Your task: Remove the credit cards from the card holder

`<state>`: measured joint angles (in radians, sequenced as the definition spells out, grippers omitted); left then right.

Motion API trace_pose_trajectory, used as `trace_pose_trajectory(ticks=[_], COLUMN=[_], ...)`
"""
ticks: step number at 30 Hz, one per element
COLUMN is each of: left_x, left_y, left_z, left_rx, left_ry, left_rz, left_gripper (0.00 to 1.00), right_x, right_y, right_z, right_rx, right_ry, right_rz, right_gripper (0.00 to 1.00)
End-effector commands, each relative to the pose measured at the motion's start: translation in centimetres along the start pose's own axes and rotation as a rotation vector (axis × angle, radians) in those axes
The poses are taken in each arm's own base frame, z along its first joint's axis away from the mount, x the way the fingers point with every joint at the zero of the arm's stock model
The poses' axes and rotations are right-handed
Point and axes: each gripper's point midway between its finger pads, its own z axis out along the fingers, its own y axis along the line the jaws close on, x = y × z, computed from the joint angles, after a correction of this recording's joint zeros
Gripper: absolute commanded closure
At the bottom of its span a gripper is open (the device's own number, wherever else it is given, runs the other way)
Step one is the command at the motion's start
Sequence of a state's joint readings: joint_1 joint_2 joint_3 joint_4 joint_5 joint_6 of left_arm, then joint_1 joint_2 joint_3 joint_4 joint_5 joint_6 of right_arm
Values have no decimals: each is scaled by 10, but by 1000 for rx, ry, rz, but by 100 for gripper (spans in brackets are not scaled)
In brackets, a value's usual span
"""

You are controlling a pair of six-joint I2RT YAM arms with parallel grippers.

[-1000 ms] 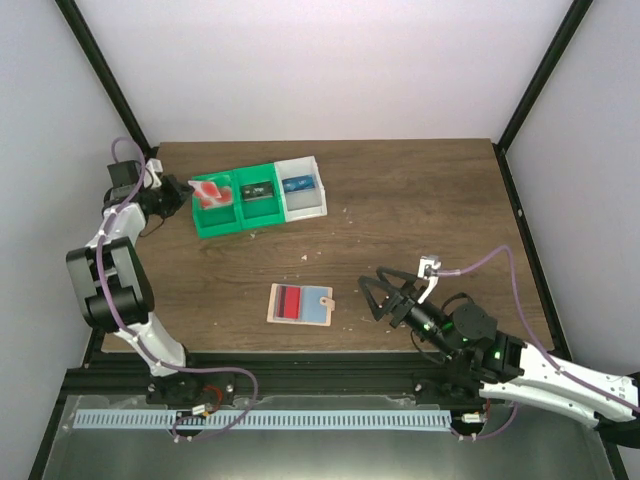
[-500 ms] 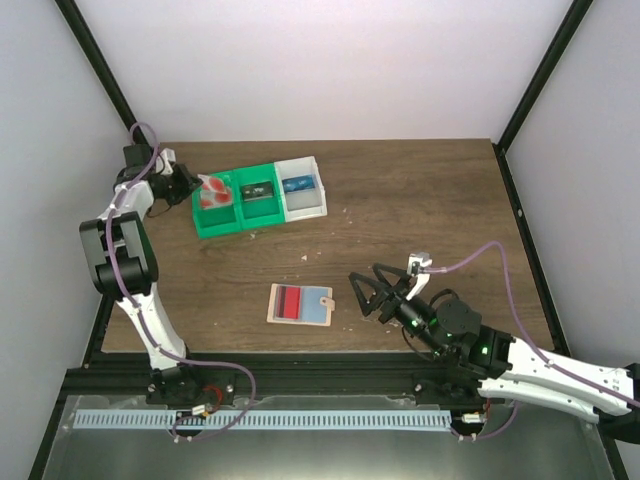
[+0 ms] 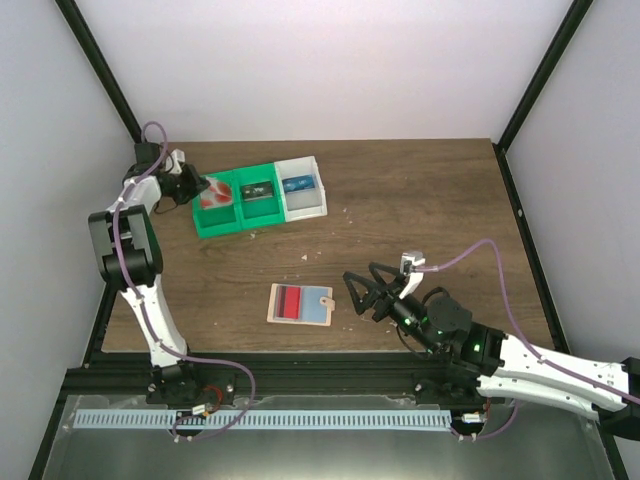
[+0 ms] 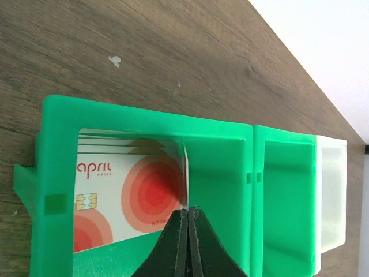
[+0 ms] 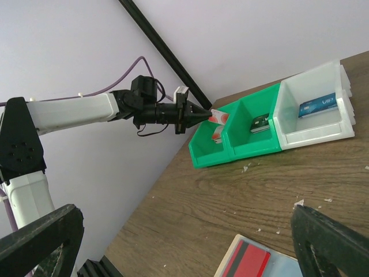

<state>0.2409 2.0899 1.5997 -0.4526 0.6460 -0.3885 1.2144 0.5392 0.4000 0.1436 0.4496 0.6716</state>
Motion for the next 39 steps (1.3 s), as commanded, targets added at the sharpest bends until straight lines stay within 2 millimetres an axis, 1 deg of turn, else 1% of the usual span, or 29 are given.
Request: trace_pose_trajectory(ticks=[1, 5, 11, 13, 15, 17, 21, 23, 24, 26, 27, 28, 31, 34, 36, 39], left_x=[-7, -10, -18, -20, -22, -27, -36, -38, -37, -32, -29, -26, -11, 15, 38, 74], left_y=[-5, 0, 0, -2, -6, -11, -21, -20, -22, -31, -39, -44, -61, -76, -93, -114], left_z=[9, 8, 3, 2, -1, -5, -22, -33, -37, -46, -50, -54, -66, -78, -82, -88], left_rx=[-14, -51, -84, -84, -76, -71, -90, -128, -133, -116, -103, -99, -110, -98, -73, -36], left_ry=[-5, -15, -37, -41, -48, -64, -117, -147, -156, -171, -176, -180, -186, -187, -173, -138], left_rz=[33, 24, 22, 20, 20, 20, 14, -10, -20, -24, -17, -9, 23, 45, 85, 154], left_gripper=[97, 94, 75, 71, 71, 69, 65, 60, 56, 44, 35, 30, 26, 26, 27, 27], right_x=[-29, -30, -31, -32, -31, -28, -23, -19, -22, -21, -20, -20, -14, 0, 7, 14], right_y=[16, 15, 10, 10, 9, 8, 3, 2, 3, 1, 1, 2, 3, 0, -2, 1], right_z=[-4, -6, -8, -9, -9, -9, -10, -11, -12, -12, -11, -10, -3, 6, 11, 18], right_rx=[-24, -26, -8, -8, -7, 1, 25, 36, 50, 79, 90, 98, 134, 190, 211, 194], right_ry=[-73, -77, -83, -85, -82, -69, -41, -8, 3, 28, 40, 50, 101, 173, 201, 234], right_rz=[29, 45, 68, 75, 80, 91, 115, 116, 129, 134, 120, 101, 60, 34, 20, 5], right_gripper=[0, 0, 0, 0, 0, 0, 0, 0, 0, 0, 0, 0, 0, 0, 0, 1])
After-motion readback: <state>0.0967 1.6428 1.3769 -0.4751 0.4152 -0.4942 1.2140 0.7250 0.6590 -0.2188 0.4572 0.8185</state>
